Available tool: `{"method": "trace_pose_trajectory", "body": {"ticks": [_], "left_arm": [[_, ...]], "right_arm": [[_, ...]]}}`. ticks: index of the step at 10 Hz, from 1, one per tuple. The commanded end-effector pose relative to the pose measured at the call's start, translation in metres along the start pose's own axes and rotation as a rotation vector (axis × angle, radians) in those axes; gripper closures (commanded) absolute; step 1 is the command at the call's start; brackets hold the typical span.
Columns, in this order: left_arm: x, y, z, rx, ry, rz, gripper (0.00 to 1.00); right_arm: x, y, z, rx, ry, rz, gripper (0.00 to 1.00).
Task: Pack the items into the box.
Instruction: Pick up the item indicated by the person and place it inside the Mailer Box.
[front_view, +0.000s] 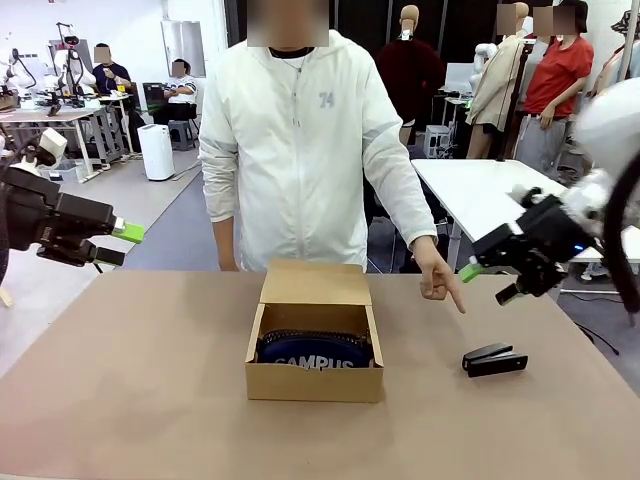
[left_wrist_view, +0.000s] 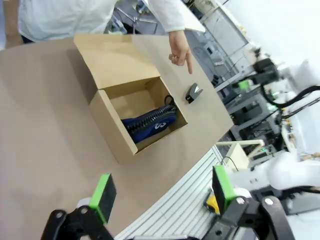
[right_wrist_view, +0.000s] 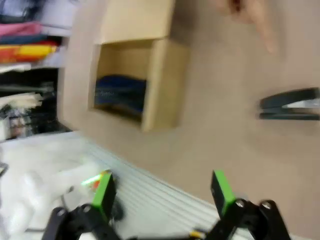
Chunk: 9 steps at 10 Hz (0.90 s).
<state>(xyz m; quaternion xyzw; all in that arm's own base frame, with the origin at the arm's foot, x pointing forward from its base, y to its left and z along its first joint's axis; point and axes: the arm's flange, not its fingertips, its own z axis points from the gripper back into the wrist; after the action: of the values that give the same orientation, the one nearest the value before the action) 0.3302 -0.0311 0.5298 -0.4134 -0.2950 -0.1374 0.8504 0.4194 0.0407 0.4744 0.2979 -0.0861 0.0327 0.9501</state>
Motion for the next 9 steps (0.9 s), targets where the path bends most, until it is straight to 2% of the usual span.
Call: {"method": "trace_pose_trajectory", "body": {"ticks": [1,2,3,4,5,6,8,9], "left_arm": [[-0.001,0.001,-0.001,-0.009,-0.002,-0.013,0.0],[-0.001,0.001,-0.001,-0.009,-0.002,-0.013,0.0],[-0.001,0.001,-0.001,-0.009,-0.002,-0.013,0.0],[-0.001,0.001,-0.001,-0.009,-0.002,-0.013,0.0],[-0.001,0.001,-0.001,-0.009,-0.002,-0.013,0.0],[-0.001,0.001,-0.001,-0.009,-0.002,-0.013,0.0],[-0.001,0.001,-0.001,-0.009,-0.002,-0.013,0.0],[-0.001,0.001,-0.001,-0.009,-0.002,-0.013,0.0]], "right_arm": [[0.03,-0.011,-0.02,-0.79,0.285,-0.022,0.0],[0.035,-0.011,-0.035,-0.892,0.329,0.021,0.0],[0.037,-0.013,-0.043,-0.937,0.359,0.06,0.0],[0.038,-0.014,-0.048,-0.958,0.308,0.081,0.0],[0.032,-0.013,-0.044,-0.916,0.2,0.049,0.0],[0.03,-0.027,-0.051,-0.612,0.16,0.032,0.0],[0.03,-0.027,-0.051,-0.612,0.16,0.032,0.0],[0.028,-0.031,-0.051,-0.731,0.175,0.029,0.0]]}}
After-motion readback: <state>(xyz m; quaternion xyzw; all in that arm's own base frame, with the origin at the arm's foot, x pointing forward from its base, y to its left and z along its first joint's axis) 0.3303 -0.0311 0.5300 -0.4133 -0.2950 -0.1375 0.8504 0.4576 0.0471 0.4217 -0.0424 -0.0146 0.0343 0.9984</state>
